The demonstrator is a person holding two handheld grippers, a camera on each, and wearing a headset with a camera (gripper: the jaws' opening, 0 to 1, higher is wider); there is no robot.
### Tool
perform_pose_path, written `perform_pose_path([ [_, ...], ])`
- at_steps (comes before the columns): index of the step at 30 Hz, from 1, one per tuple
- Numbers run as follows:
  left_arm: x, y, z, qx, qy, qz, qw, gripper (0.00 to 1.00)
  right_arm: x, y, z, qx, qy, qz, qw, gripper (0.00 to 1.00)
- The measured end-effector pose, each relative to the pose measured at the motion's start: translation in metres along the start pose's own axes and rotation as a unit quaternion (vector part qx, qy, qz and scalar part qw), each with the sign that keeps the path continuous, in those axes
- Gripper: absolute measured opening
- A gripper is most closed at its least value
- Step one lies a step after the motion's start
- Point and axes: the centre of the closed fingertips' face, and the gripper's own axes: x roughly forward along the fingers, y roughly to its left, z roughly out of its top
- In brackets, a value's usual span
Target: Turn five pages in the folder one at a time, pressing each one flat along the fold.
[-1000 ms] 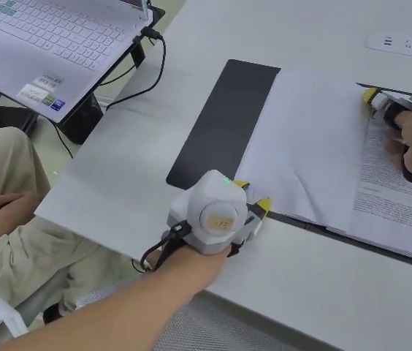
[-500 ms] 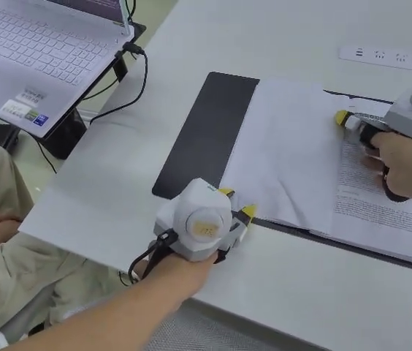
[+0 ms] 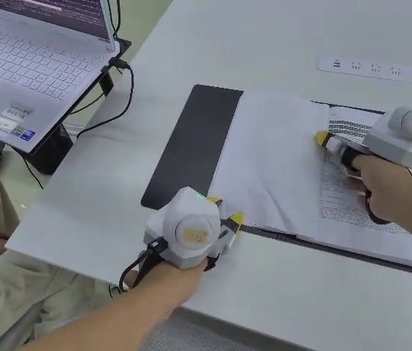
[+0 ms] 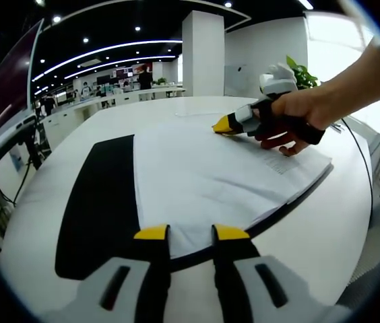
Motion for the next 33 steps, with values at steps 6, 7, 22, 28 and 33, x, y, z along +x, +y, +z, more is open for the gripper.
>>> perform_pose_path([
  [6,0.000,0.000,0.000,0.001,0.001,-0.001,1.0000,0.23,-0.014,0.012,-0.009,-0.018,0.007,0.008,0.9998,0.00],
  [7,0.000,0.000,0.000,0.001,0.002,-0.001,1.0000,0.23,-0.015,0.012,-0.010,-0.018,0.008,0.008,0.9998,0.00],
  [22,0.002,-0.001,-0.001,0.010,0.003,-0.005,0.9999,0.22,-0.052,0.034,-0.049,-0.087,0.030,0.021,0.9955,0.00],
  [28,0.001,-0.001,-0.001,0.012,-0.001,-0.006,0.9999,0.22,-0.060,0.034,-0.060,-0.082,0.035,0.021,0.9958,0.00],
  [33,0.000,-0.002,0.000,0.012,-0.003,-0.006,0.9999,0.22,-0.071,0.037,-0.074,-0.090,0.045,0.019,0.9948,0.00],
])
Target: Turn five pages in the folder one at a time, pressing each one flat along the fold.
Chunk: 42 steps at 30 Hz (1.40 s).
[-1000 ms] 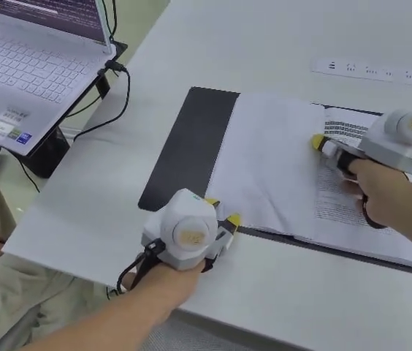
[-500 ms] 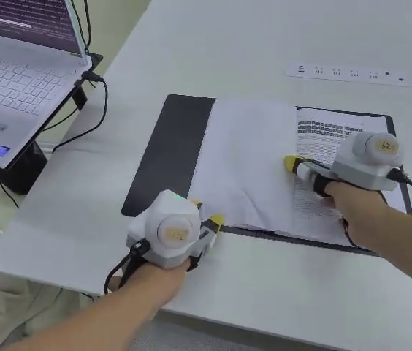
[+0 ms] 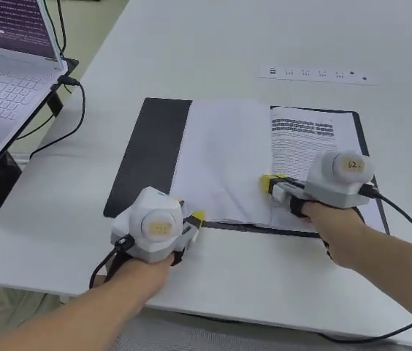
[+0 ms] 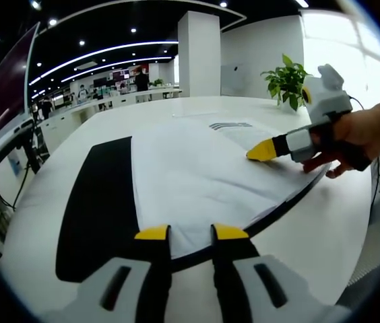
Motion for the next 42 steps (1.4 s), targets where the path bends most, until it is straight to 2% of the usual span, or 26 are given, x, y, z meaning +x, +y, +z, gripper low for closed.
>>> perform_pose_path([
  [3,-0.001,0.000,0.000,0.000,-0.002,-0.001,1.0000,0.22,-0.005,0.003,-0.006,-0.002,0.002,-0.005,1.0000,0.00],
  [5,-0.001,-0.001,0.000,0.001,-0.003,-0.002,1.0000,0.22,-0.003,-0.001,-0.007,0.003,0.005,-0.007,1.0000,0.00],
  [16,-0.003,-0.002,0.001,-0.001,-0.007,-0.003,1.0000,0.22,-0.025,0.011,-0.033,0.014,0.005,-0.008,0.9999,0.00],
  [22,-0.004,-0.002,0.001,-0.001,-0.009,-0.003,1.0000,0.22,-0.034,0.018,-0.043,0.024,0.018,-0.009,0.9995,0.00],
  [29,-0.004,-0.001,0.001,-0.002,-0.011,-0.003,0.9999,0.21,-0.047,0.028,-0.055,0.086,0.038,0.008,0.9955,0.00],
  [34,-0.004,0.000,0.001,-0.005,-0.014,-0.002,0.9999,0.21,-0.059,0.037,-0.059,0.104,0.046,0.015,0.9934,0.00],
  [38,-0.005,0.000,0.001,-0.006,-0.015,-0.002,0.9999,0.21,-0.071,0.050,-0.056,0.123,0.039,0.029,0.9913,0.00],
  [42,-0.005,0.000,0.002,-0.008,-0.017,-0.002,0.9998,0.21,-0.086,0.067,-0.052,0.147,0.037,0.047,0.9873,0.00],
])
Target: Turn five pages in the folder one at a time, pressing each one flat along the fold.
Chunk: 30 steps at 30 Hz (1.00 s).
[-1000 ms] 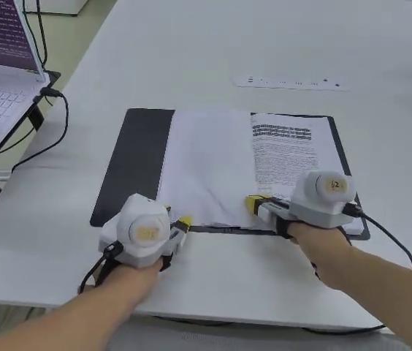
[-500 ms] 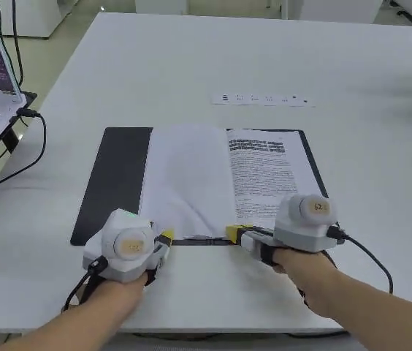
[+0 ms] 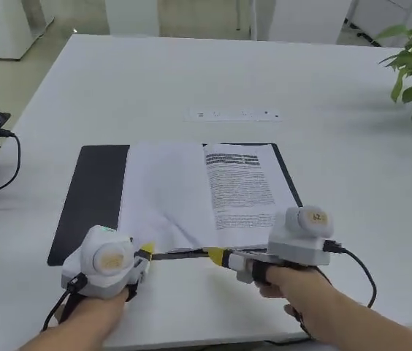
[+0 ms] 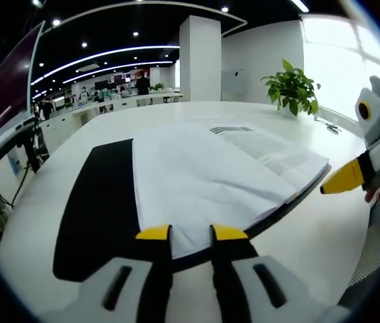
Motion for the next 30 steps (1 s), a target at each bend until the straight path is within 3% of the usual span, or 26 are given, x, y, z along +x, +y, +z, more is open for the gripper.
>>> perform_pose_path([
  [4,0.000,0.000,0.001,-0.007,-0.004,-0.001,1.0000,0.21,-0.017,0.009,0.000,0.009,0.000,-0.008,0.9999,0.00],
  [7,-0.001,-0.006,0.001,-0.030,0.021,-0.013,0.9992,0.27,-0.040,0.014,0.009,-0.001,-0.020,-0.019,0.9996,0.00],
  [8,-0.004,-0.011,0.002,-0.057,0.033,-0.025,0.9975,0.29,-0.048,0.016,0.017,-0.011,-0.041,-0.019,0.9989,0.00],
  [10,-0.008,-0.017,0.010,-0.099,0.034,-0.037,0.9938,0.31,-0.068,0.013,0.028,-0.023,-0.064,-0.035,0.9970,0.00],
  [15,-0.020,-0.020,0.034,-0.072,0.035,-0.041,0.9960,0.34,-0.118,-0.002,0.056,-0.050,-0.101,-0.088,0.9896,0.00],
  [18,-0.034,-0.021,0.051,-0.083,0.026,-0.051,0.9949,0.39,-0.141,-0.011,0.068,-0.059,-0.128,-0.114,0.9834,0.00],
  [19,-0.038,-0.022,0.058,-0.101,0.018,-0.058,0.9930,0.40,-0.146,-0.013,0.070,-0.065,-0.131,-0.123,0.9816,0.01],
  [22,-0.056,-0.024,0.079,-0.162,-0.008,-0.072,0.9841,0.46,-0.161,-0.023,0.076,-0.065,-0.152,-0.145,0.9756,0.14],
  [24,-0.070,-0.023,0.086,-0.153,-0.012,-0.069,0.9858,0.50,-0.168,-0.031,0.077,-0.070,-0.164,-0.164,0.9701,0.21],
  [28,-0.089,-0.018,0.093,-0.137,-0.022,-0.058,0.9886,0.61,-0.178,-0.052,0.073,-0.112,-0.147,-0.215,0.9591,0.47],
  [30,-0.098,-0.015,0.095,-0.118,-0.027,-0.046,0.9916,0.68,-0.178,-0.052,0.072,-0.113,-0.148,-0.214,0.9589,0.55],
])
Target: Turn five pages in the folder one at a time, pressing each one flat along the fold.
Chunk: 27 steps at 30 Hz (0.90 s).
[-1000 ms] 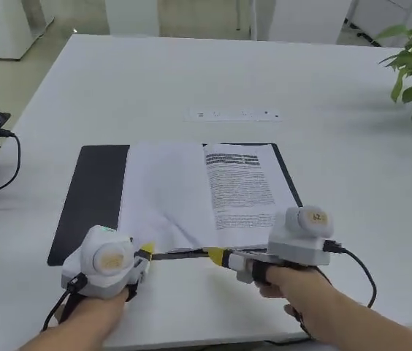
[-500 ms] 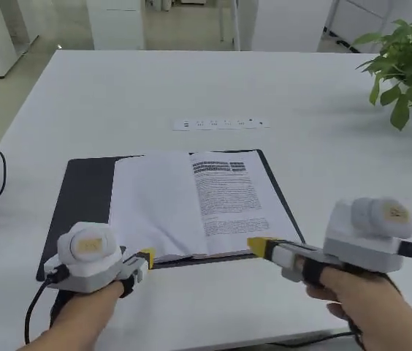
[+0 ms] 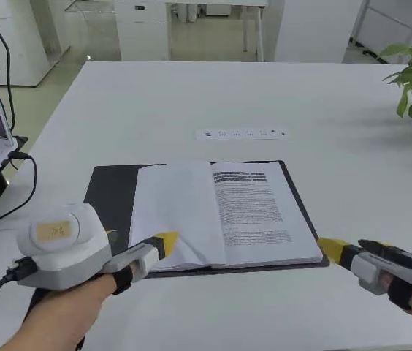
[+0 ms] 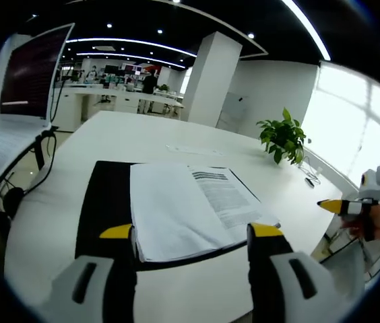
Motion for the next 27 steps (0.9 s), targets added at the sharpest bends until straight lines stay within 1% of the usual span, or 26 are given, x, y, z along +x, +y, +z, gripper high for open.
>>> perform_pose_path([
  [1,0.000,0.002,0.000,0.008,-0.001,0.004,1.0000,0.70,-0.001,-0.001,0.000,-0.001,-0.002,0.000,1.0000,0.58],
  [3,-0.006,0.004,-0.001,0.024,-0.001,0.012,0.9996,0.75,-0.002,0.001,0.000,-0.003,-0.007,0.003,1.0000,0.62],
  [4,-0.009,0.005,-0.001,0.036,-0.002,0.017,0.9992,0.79,-0.002,0.001,0.000,-0.004,-0.010,0.003,0.9999,0.66],
  [5,-0.011,0.006,-0.001,0.043,-0.002,0.023,0.9988,0.83,-0.002,0.001,0.002,-0.004,-0.018,0.001,0.9998,0.72],
  [6,-0.013,0.006,-0.001,0.045,-0.004,0.027,0.9986,0.90,-0.001,0.001,0.003,-0.009,-0.027,0.001,0.9996,0.79],
  [7,-0.014,0.005,-0.002,0.048,-0.004,0.027,0.9985,0.96,-0.001,0.001,0.005,-0.013,-0.036,0.000,0.9993,0.88],
  [8,-0.016,0.006,-0.001,0.058,-0.008,0.032,0.9978,0.99,-0.001,0.001,0.006,-0.014,-0.037,-0.002,0.9992,0.94],
  [9,-0.016,0.005,-0.002,0.057,-0.007,0.030,0.9979,0.99,0.000,0.001,0.009,-0.016,-0.047,0.001,0.9987,0.99],
  [10,-0.017,0.005,-0.003,0.061,-0.006,0.031,0.9977,0.99,0.000,0.000,0.009,-0.015,-0.047,0.002,0.9988,0.99],
  [11,-0.020,0.005,-0.004,0.063,-0.002,0.034,0.9975,0.99,0.000,0.000,0.012,-0.017,-0.053,0.001,0.9985,1.00],
  [13,-0.023,0.001,-0.007,0.058,0.002,0.032,0.9978,0.99,0.001,0.003,0.012,-0.015,-0.051,0.009,0.9985,1.00],
  [16,-0.028,0.001,-0.005,0.058,-0.002,0.036,0.9976,0.99,0.001,0.002,0.013,-0.019,-0.052,0.010,0.9984,1.00],
  [18,-0.032,0.000,-0.001,0.060,-0.005,0.039,0.9974,0.99,0.001,0.002,0.014,-0.025,-0.053,0.011,0.9982,1.00],
  [19,-0.036,0.000,0.002,0.056,-0.008,0.042,0.9975,0.99,0.001,0.001,0.015,-0.025,-0.052,0.011,0.9983,1.00],
  [20,-0.038,0.000,0.004,0.056,-0.011,0.042,0.9975,0.99,0.001,-0.002,0.014,-0.021,-0.047,0.010,0.9986,1.00],
  [22,-0.042,0.003,0.009,0.057,-0.015,0.048,0.9971,0.99,0.000,-0.004,0.015,-0.018,-0.044,0.007,0.9989,1.00],
  [25,-0.050,0.006,0.017,0.057,-0.023,0.055,0.9966,0.99,-0.002,-0.006,0.018,-0.018,-0.051,0.010,0.9985,1.00],
  [27,-0.053,0.010,0.020,0.061,-0.025,0.061,0.9960,0.99,-0.003,-0.008,0.018,-0.016,-0.049,0.010,0.9986,1.00],
])
